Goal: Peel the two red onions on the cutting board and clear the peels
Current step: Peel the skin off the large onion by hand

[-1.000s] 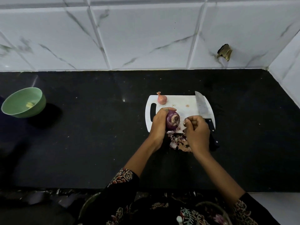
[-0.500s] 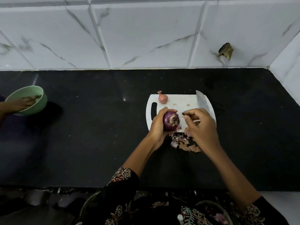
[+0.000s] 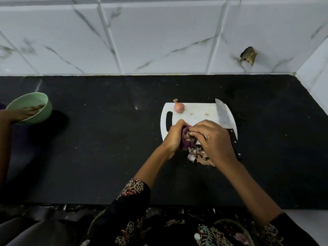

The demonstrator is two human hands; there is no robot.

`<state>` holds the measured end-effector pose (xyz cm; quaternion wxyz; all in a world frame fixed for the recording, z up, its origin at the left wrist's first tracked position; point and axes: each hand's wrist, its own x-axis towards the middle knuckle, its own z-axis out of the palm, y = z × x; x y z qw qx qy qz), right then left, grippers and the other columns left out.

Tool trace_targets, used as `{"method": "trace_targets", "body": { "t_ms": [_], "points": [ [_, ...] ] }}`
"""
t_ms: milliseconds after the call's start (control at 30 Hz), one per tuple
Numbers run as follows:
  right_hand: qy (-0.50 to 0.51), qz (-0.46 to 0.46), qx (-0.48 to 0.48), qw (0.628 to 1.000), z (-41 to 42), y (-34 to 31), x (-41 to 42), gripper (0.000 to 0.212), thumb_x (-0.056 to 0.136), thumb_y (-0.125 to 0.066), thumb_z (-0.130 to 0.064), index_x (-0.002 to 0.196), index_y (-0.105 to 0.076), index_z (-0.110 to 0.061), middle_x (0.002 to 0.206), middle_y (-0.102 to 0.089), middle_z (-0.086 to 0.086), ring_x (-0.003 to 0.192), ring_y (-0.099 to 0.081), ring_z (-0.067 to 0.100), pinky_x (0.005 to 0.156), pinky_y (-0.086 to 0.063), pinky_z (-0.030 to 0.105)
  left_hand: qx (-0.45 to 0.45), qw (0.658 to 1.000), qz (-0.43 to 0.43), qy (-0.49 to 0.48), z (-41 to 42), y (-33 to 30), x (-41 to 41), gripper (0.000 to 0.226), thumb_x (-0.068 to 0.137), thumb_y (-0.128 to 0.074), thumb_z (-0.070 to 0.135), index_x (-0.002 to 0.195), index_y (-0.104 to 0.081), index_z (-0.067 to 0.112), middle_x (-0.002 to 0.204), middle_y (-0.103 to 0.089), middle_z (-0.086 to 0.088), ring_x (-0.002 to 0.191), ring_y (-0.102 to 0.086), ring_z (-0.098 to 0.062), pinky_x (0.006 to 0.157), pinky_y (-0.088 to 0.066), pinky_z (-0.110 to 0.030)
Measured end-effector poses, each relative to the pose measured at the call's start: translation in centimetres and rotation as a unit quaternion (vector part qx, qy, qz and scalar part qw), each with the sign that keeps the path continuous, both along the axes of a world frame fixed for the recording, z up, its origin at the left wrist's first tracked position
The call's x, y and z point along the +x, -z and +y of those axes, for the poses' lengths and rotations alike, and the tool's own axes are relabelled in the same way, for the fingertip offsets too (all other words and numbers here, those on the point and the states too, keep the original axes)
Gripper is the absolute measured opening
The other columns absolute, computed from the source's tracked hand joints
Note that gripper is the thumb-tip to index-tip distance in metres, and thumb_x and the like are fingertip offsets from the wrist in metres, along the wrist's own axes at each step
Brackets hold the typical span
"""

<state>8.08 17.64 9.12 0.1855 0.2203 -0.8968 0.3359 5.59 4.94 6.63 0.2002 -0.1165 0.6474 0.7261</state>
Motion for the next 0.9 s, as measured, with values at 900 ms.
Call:
{"method": "trace_targets", "body": {
  "t_ms": [900],
  "points": [
    [0.032, -0.185, -0.085, 0.978, 0.81, 0.00, -0.85, 0.006, 0.075, -0.074, -0.008, 0.080, -0.075, -0.009, 0.076, -0.067, -0.005, 0.072, -0.063, 0.007, 0.069, -0.052, 0.022, -0.114, 0.992, 0.033, 0.038, -0.06, 0.22, 0.25, 0.030, 0.088, -0.036, 0.036, 0.083, -0.052, 0.011, 0.080, -0.053, -0.014, 0.076, -0.048, -0.024, 0.068, -0.038, -0.038]
  ]
}}
